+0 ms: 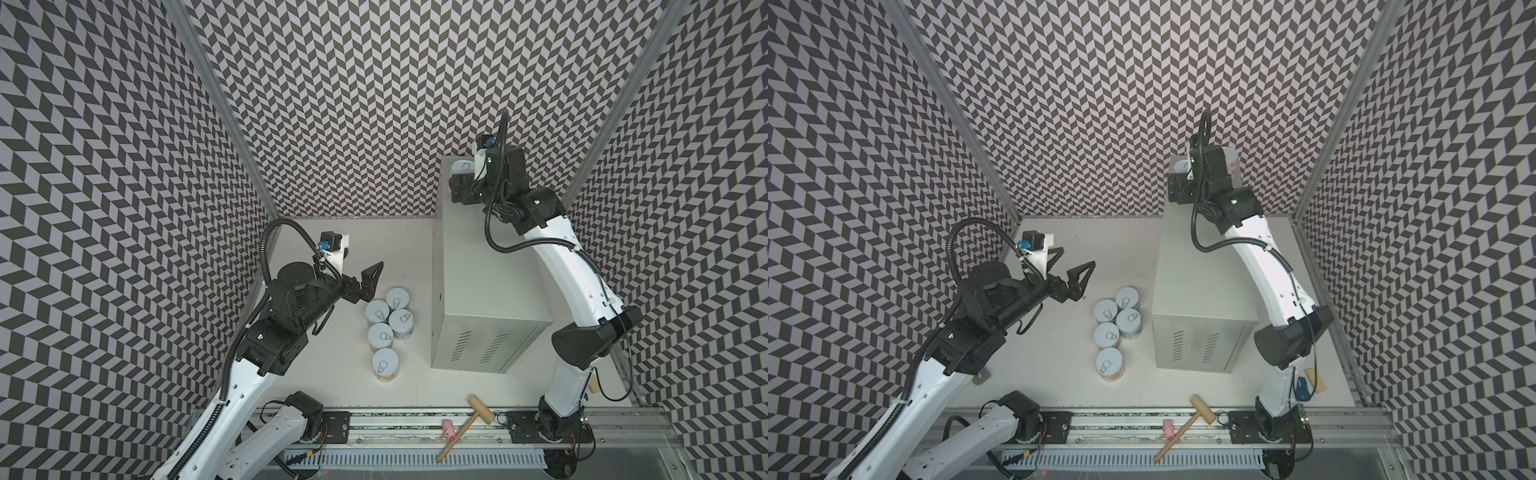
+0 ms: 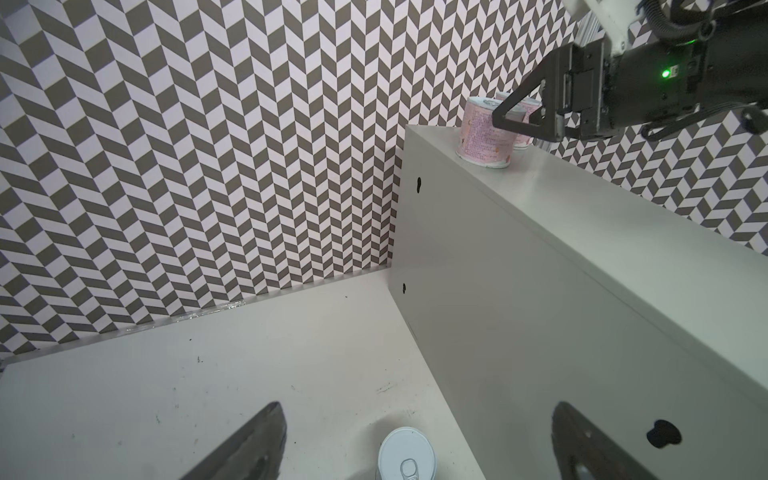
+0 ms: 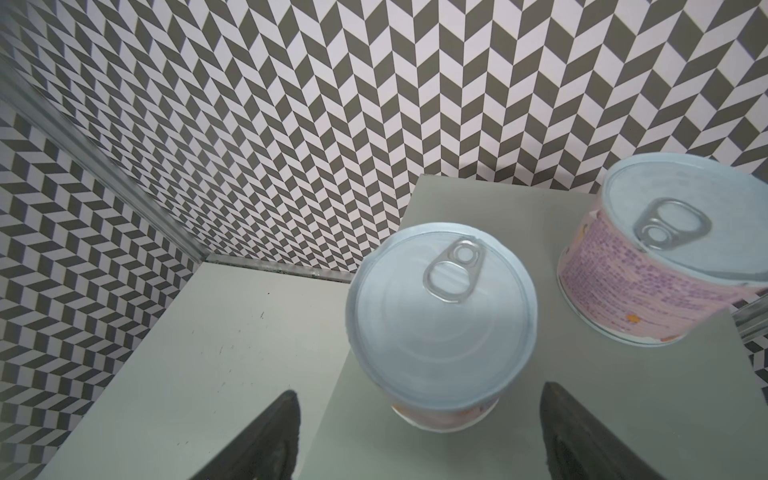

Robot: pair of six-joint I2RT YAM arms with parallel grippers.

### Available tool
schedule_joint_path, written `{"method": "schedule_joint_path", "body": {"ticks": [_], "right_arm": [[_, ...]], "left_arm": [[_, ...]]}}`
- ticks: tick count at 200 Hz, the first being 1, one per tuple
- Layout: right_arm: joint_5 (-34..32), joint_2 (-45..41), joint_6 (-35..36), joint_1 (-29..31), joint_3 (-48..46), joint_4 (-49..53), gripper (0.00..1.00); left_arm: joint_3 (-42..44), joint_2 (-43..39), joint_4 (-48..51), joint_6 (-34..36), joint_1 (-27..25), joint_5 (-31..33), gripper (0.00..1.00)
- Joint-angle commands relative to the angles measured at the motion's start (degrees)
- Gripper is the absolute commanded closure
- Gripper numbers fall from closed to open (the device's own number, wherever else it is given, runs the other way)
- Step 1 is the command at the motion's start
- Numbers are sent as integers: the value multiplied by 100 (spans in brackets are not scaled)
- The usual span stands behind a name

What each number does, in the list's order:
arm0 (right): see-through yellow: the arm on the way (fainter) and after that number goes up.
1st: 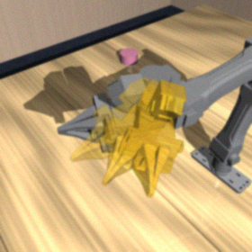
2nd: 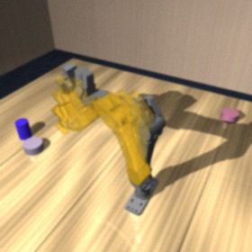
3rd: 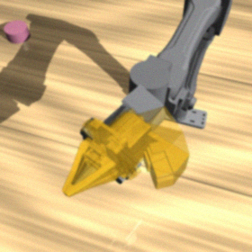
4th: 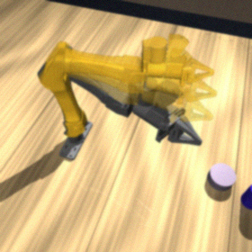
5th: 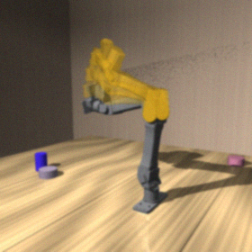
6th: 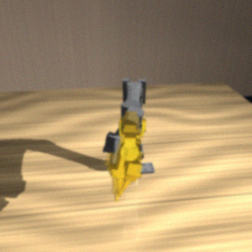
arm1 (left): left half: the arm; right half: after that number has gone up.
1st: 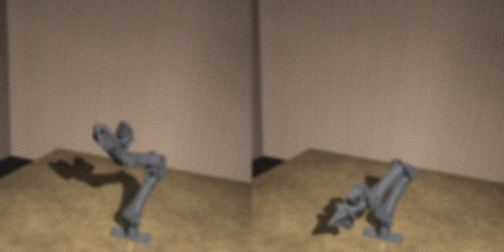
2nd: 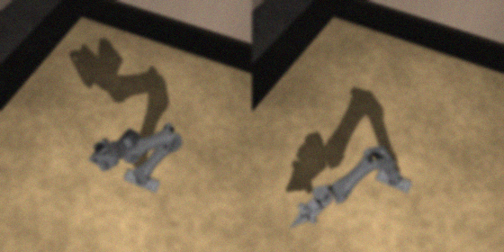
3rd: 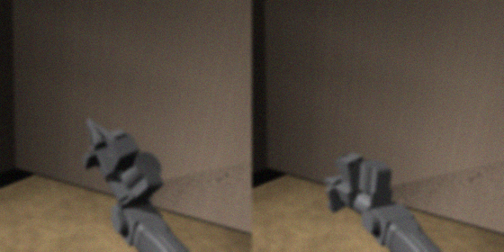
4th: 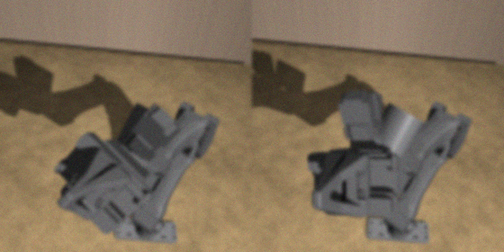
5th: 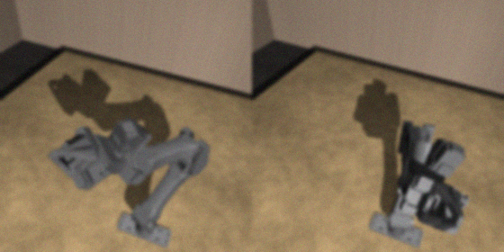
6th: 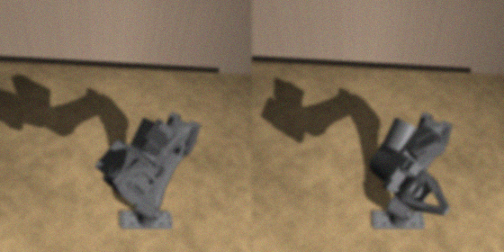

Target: Place and organize the canned foods onto the counter

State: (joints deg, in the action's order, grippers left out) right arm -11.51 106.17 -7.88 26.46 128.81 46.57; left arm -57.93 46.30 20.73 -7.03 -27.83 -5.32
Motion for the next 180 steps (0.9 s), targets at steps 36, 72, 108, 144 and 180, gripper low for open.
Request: {"method": "schedule_joint_path", "body": {"ticks": [36, 72, 108, 144, 180], "right_arm": [[-88, 126, 58, -79, -387, -857, 26], [-19, 207, 43, -211, -410, -1081, 29], [115, 280, -12, -323, -452, -1288, 30], [171, 394, -45, -391, -395, -1391, 30], [302, 498, -49, -427, -285, -1416, 30]], "left_arm": [[36, 77, -260, -53, 116, -166, 0], [36, 182, -289, -66, 214, -340, 0], [45, 239, -298, -71, 241, -362, 0], [49, 294, -315, -80, 267, -397, 0], [54, 331, -328, -77, 294, -424, 0]]}}
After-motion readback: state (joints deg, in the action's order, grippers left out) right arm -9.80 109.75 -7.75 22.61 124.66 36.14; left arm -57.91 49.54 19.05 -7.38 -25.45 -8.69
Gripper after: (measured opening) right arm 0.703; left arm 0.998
